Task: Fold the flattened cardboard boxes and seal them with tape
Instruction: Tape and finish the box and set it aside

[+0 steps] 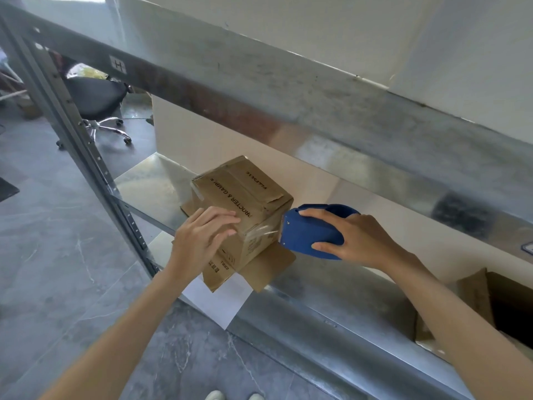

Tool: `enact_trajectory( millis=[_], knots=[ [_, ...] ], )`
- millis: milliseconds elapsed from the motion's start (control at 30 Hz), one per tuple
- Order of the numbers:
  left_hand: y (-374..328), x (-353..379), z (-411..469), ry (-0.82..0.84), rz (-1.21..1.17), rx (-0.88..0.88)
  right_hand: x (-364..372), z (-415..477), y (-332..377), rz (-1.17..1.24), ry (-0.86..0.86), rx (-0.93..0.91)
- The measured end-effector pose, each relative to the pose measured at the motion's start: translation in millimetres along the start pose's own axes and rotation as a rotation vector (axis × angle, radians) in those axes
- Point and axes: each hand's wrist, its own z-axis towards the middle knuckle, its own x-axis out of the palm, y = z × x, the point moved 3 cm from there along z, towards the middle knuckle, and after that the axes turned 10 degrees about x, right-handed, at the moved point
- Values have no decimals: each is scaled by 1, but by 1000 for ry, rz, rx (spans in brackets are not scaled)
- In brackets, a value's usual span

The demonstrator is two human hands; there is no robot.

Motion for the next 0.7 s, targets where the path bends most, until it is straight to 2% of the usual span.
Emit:
enact_trajectory(
  millis=[100, 267, 433, 700],
  knots=[
    [5, -5, 7, -12, 95, 64, -1, 1, 0, -17, 9, 18],
    [18, -6, 18, 68, -114, 39, -3, -2, 2, 6, 12, 42],
    [14, -4, 20, 143, -133, 13, -6, 0, 3, -20, 16, 61],
    [11, 3, 25, -28, -63, -38, -9, -1, 6, -26, 30, 86]
  ],
)
